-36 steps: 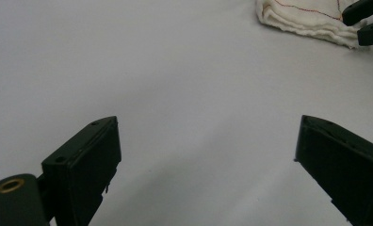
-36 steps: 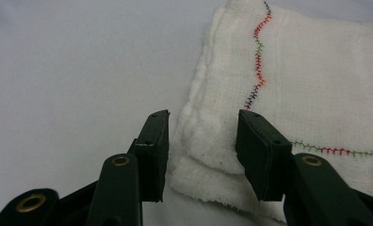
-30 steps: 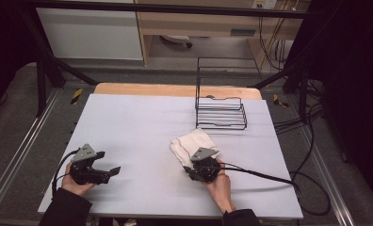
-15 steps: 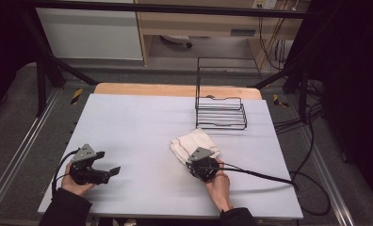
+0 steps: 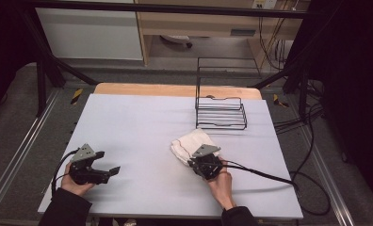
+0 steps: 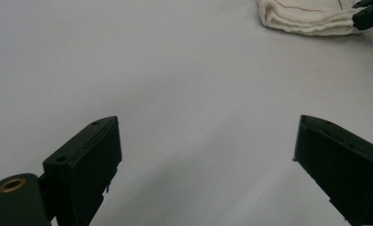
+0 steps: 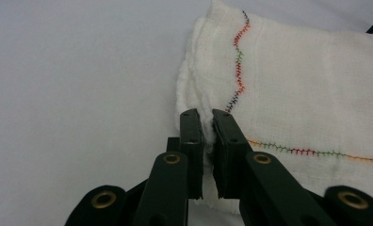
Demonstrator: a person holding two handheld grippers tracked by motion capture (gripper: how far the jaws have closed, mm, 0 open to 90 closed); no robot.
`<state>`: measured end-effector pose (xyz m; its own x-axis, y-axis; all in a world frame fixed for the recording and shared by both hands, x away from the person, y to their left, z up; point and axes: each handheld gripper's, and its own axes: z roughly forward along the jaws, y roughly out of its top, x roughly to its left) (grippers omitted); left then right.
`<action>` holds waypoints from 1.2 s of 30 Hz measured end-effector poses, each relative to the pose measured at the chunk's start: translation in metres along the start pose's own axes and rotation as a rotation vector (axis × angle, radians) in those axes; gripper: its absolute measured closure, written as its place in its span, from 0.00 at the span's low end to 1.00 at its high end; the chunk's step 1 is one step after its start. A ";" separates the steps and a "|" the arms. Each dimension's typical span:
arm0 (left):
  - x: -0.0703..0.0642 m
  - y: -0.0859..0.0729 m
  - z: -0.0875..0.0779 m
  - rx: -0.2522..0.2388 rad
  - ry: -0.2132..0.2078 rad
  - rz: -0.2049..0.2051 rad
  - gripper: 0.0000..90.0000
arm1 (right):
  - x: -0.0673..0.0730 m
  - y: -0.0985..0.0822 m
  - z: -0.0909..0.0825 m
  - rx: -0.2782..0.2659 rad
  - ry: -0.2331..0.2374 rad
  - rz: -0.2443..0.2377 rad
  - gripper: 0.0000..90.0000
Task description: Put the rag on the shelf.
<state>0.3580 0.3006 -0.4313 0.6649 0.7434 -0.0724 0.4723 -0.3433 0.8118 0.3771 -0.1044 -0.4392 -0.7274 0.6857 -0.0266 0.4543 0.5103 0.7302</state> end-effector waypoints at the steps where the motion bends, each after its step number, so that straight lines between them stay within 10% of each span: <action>1: 0.000 0.000 0.000 0.000 0.000 0.000 0.09 | 0.000 0.000 -0.002 0.001 0.006 -0.006 0.93; 12: -0.004 0.003 0.000 0.001 -0.009 -0.011 0.09 | 0.001 -0.009 -0.012 0.040 0.087 -0.012 0.91; 18: -0.014 0.014 0.006 0.009 -0.014 -0.030 0.09 | -0.008 -0.012 -0.019 -0.043 0.141 0.055 0.68; 27: -0.038 0.051 0.032 0.010 -0.048 -0.034 0.13 | -0.047 -0.032 -0.052 -0.110 0.021 0.175 0.21; 36: -0.070 0.089 0.094 0.080 -0.067 -0.030 0.25 | -0.062 -0.054 -0.067 -0.130 -0.018 0.239 0.07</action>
<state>0.4081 0.1644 -0.4090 0.6857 0.7149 -0.1366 0.5352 -0.3680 0.7604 0.3633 -0.2094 -0.4308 -0.5980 0.7881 0.1455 0.5412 0.2632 0.7987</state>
